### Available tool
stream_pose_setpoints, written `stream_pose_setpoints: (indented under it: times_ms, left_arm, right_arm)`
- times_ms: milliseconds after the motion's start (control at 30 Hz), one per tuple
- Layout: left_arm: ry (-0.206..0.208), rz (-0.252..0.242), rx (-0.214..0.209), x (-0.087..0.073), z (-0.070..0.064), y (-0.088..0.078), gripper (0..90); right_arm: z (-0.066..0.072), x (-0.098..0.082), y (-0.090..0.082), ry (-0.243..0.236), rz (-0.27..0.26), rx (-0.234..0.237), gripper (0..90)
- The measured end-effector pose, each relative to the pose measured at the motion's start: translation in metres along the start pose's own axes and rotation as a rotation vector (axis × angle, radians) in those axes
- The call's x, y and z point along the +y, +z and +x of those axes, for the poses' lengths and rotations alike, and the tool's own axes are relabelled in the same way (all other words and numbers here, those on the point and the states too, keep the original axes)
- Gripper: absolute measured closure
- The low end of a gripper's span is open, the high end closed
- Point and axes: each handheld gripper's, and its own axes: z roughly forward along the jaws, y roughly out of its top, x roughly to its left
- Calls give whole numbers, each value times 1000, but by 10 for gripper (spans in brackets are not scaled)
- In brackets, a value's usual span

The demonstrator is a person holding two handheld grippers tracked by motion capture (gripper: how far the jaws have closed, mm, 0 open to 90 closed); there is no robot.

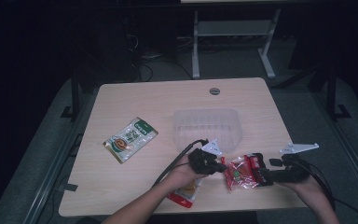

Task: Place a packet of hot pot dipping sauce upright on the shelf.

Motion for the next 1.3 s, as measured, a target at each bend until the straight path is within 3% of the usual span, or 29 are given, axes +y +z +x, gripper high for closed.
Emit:
stream_pose_setpoints:
  times_ms: [167,467,633,833,1067,1300]
  left_arm:
    - [20,43,26,1,2,12,897]
    - [1,74,37,-2,6,21,897]
    - [-9,83,25,-4,8,24,897]
    - [-1,105,32,-6,9,26,898]
    - [-12,103,34,-6,8,26,899]
    - [-12,101,34,-6,8,26,899]
  right_arm:
    - [-3,0,7,16,25,10,345]
    - [-11,-3,10,36,31,26,319]
    - [-13,-4,13,45,26,55,301]
    - [-13,-2,14,71,-18,120,287]
    - [-11,2,22,92,-4,188,294]
    - [-9,3,22,94,-24,207,337]
